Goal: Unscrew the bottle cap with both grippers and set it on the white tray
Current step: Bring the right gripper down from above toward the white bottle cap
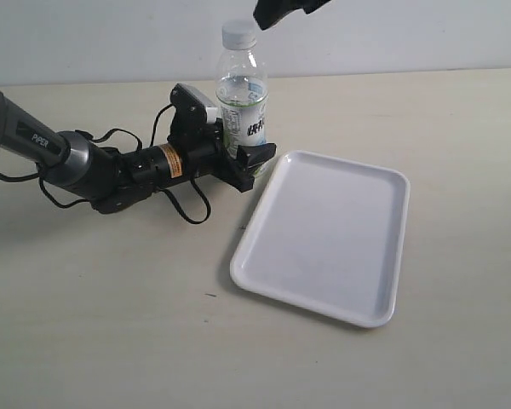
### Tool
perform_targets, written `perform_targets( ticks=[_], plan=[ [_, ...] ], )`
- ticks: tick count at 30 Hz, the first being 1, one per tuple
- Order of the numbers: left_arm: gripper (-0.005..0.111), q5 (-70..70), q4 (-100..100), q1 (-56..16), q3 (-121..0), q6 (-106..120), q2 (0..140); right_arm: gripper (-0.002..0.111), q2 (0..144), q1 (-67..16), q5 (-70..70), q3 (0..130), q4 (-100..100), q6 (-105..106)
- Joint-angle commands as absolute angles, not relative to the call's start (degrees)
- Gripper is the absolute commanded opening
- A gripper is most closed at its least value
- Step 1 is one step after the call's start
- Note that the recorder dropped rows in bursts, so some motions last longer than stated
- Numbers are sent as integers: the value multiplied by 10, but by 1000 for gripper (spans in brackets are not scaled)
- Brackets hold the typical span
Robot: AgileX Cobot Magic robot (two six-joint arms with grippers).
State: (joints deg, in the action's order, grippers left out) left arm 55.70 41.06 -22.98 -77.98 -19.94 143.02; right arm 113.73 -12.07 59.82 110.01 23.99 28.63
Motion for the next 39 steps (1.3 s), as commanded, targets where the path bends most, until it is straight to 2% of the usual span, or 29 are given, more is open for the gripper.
perform_targets(
  ticks=[1, 26, 39],
  plan=[
    [0, 551, 405, -233, -781, -198, 1426, 72, 1131, -153, 548, 1107, 234, 278],
    [0, 551, 405, -233, -781, -198, 1426, 72, 1193, -166, 465, 1107, 221, 226],
    [0, 551, 405, -233, -781, -198, 1426, 65, 1193, -166, 476, 1107, 222, 227]
  ],
)
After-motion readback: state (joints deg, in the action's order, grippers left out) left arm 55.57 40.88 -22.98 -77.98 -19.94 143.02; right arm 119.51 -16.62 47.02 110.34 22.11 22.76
